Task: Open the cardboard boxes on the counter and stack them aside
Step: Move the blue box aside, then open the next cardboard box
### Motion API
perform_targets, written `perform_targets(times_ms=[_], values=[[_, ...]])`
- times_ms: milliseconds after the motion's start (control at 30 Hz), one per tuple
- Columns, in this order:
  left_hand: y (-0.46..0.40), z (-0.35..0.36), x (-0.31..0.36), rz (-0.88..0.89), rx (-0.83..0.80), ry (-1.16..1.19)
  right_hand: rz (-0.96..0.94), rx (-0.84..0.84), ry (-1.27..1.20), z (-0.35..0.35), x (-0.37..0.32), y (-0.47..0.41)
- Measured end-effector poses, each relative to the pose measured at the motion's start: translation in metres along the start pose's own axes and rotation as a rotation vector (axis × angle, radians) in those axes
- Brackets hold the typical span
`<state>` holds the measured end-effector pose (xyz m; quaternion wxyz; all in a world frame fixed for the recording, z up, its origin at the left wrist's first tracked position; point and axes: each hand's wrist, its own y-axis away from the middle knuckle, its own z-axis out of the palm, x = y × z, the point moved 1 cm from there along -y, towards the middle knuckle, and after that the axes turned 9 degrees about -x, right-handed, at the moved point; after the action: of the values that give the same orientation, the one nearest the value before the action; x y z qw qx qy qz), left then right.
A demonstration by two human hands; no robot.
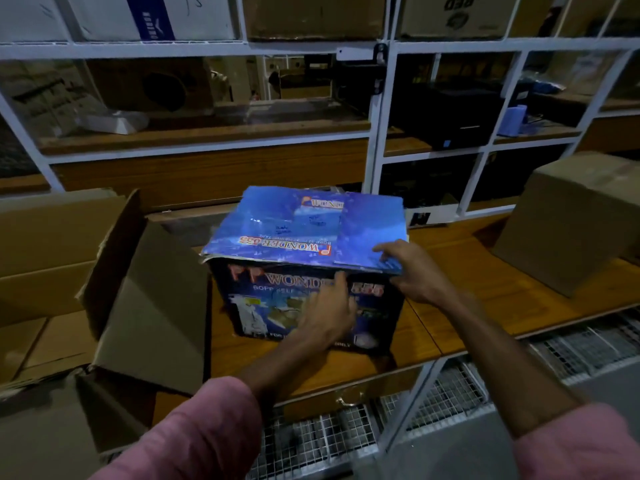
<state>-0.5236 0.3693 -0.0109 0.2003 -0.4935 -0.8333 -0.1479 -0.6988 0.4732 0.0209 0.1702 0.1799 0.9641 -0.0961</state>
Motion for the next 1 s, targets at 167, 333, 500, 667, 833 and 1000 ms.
perform_targets(times_ms=[167, 333, 500, 667, 833, 1000], values=[[-0.021, -0.018, -0.014, 0.115, 0.19, -0.165, 0.111, 0.127, 0.036, 0.013, 0.024, 0.007], [-0.036, -0.033, -0.045, 0.063, 0.234, -0.348, 0.23, 0.166, 0.058, 0.008, 0.039, -0.008], [-0.047, -0.058, -0.084, 0.0, 0.225, -0.371, 0.296, 0.168, 0.065, -0.001, 0.039, -0.025], [-0.072, -0.077, -0.09, 0.1, 0.293, -0.33, 0.189, 0.093, 0.065, -0.001, 0.03, -0.054], [-0.098, -0.087, -0.107, 0.068, 0.27, -0.364, 0.197, 0.003, 0.087, 0.011, 0.024, -0.087], [-0.114, -0.078, -0.12, 0.107, 0.255, -0.365, 0.21, 0.068, 0.163, 0.021, 0.03, -0.096]])
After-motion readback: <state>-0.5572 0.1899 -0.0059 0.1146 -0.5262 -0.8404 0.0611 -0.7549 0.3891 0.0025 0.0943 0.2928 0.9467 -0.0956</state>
